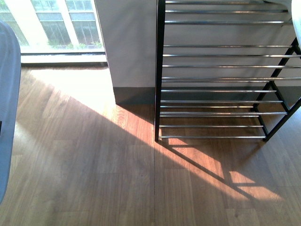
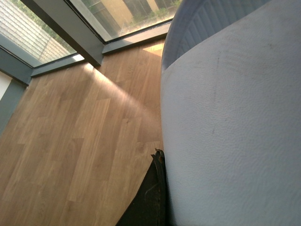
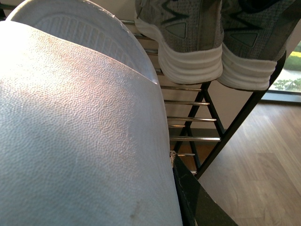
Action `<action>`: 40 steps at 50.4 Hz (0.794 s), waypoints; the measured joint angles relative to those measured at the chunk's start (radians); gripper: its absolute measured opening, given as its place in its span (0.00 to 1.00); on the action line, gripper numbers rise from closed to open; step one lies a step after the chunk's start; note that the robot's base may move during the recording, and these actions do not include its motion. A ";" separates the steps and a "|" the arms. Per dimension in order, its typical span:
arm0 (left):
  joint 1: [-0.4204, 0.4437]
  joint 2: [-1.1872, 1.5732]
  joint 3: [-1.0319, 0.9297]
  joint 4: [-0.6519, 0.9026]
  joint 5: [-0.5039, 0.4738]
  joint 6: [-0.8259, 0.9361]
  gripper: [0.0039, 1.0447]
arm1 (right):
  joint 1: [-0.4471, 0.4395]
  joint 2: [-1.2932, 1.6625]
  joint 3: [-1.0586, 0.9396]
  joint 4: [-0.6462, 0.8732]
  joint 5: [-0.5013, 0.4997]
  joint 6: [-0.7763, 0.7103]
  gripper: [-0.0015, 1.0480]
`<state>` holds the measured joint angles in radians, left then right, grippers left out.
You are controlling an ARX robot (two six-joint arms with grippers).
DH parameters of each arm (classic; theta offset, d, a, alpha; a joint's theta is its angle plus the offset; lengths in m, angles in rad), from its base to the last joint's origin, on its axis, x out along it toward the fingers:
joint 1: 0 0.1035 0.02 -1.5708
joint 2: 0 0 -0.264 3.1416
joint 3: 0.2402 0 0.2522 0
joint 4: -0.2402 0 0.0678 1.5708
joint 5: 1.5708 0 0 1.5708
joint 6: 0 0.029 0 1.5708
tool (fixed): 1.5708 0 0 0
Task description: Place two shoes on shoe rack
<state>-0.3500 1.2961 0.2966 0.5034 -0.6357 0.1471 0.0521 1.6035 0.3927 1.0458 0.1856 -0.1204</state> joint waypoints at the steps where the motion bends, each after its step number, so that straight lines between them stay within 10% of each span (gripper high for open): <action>1: 0.000 0.000 0.000 0.000 0.000 0.000 0.01 | 0.000 0.000 0.000 0.000 0.000 0.000 0.02; 19: 0.000 0.000 0.000 0.000 0.000 0.002 0.01 | 0.000 0.000 0.000 0.002 0.000 0.001 0.02; 24: 0.000 0.000 0.000 0.000 -0.001 0.002 0.01 | 0.008 0.039 0.019 0.106 -0.132 0.086 0.02; 40: 0.000 0.000 0.000 0.000 0.000 0.002 0.01 | 0.137 0.312 0.518 -0.380 -0.099 0.057 0.02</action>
<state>-0.3500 1.2957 0.2966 0.5034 -0.6357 0.1490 0.1886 1.9152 0.9112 0.6659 0.0864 -0.0635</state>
